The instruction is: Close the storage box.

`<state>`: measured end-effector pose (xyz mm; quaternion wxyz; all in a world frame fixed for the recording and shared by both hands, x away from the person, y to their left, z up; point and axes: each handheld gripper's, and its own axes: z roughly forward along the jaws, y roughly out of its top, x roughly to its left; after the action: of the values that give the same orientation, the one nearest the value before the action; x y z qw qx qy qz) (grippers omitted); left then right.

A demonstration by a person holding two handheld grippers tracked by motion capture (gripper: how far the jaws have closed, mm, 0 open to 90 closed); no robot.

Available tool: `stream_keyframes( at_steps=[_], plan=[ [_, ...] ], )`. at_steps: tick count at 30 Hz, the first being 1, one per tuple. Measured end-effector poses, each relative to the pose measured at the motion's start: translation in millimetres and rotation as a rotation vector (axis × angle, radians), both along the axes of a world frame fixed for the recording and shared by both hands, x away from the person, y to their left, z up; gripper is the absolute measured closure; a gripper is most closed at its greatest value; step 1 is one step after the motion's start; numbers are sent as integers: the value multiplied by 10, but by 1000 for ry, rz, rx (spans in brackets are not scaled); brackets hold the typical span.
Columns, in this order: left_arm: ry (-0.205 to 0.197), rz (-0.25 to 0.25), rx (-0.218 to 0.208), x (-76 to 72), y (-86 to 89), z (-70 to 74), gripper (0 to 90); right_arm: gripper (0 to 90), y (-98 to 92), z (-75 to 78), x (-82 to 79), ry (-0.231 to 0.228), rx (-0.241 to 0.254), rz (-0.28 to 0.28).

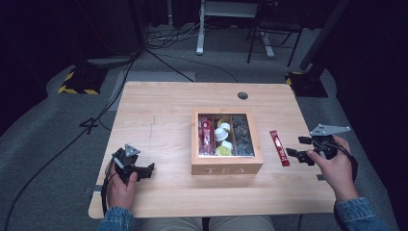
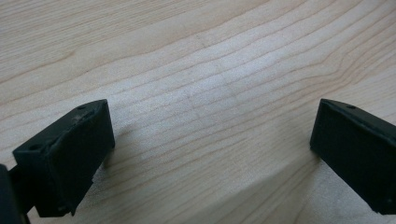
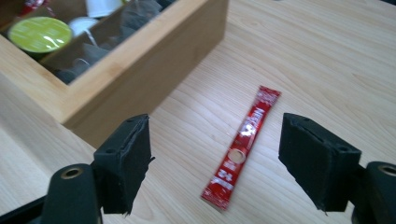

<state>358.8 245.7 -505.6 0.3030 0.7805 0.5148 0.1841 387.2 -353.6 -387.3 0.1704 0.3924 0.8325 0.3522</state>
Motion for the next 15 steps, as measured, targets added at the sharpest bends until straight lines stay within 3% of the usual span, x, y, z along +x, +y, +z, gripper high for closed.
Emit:
stream_keyframes(
  at_steps=[8,15],
  plan=[
    [0,0,0,0,0,0,0,259,-292,-192,119,29,-31,-75],
    [0,0,0,1,0,0,0,250,-478,-437,208,63,-6,-115]
  ],
)
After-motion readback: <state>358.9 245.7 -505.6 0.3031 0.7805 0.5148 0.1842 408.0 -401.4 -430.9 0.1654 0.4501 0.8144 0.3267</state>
